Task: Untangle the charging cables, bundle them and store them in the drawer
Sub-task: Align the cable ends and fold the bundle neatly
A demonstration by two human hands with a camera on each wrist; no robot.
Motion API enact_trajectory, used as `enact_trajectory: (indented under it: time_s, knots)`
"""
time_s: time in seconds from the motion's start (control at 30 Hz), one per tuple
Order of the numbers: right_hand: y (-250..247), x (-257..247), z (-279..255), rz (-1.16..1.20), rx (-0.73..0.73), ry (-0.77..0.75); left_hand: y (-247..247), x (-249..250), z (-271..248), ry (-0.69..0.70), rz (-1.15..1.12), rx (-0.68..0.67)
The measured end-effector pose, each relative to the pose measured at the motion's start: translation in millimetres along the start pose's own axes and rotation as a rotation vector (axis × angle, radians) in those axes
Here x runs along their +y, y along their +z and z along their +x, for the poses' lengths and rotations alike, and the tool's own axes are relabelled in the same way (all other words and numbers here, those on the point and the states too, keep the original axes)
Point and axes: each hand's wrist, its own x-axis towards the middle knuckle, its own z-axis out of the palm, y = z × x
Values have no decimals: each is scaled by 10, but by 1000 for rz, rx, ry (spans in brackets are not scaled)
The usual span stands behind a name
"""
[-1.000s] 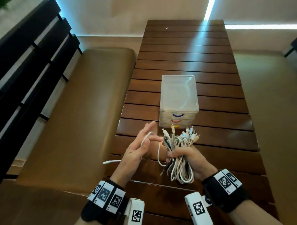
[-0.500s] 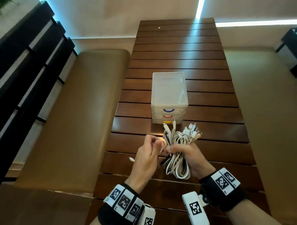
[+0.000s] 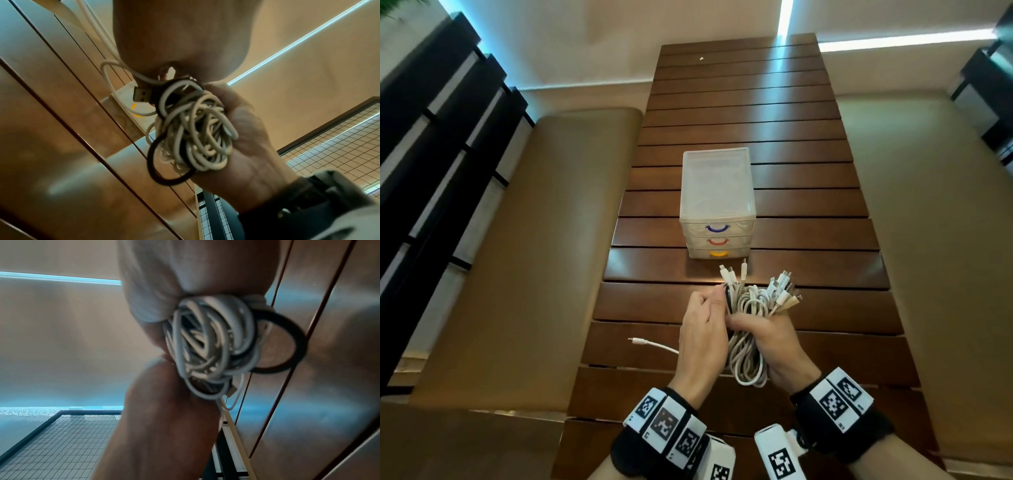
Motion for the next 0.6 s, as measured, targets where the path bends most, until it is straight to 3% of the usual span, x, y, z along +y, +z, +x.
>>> enact_trajectory:
  time_s: [0.13,0.27,0.5,0.6]
  knots:
    - [2,-3,27,-31,10,-18,102,-21,-5,-94,-93,-52]
    - [-109,-21,26,0,-55,81,165,-137,44,-127,-308,-199]
    - [-300,-115,188,-82,-213,129,153,-309,245,-381,-356,-406]
    - [-329,-215,270,-179,-278,103,69,-194,307,-357,-310,-455]
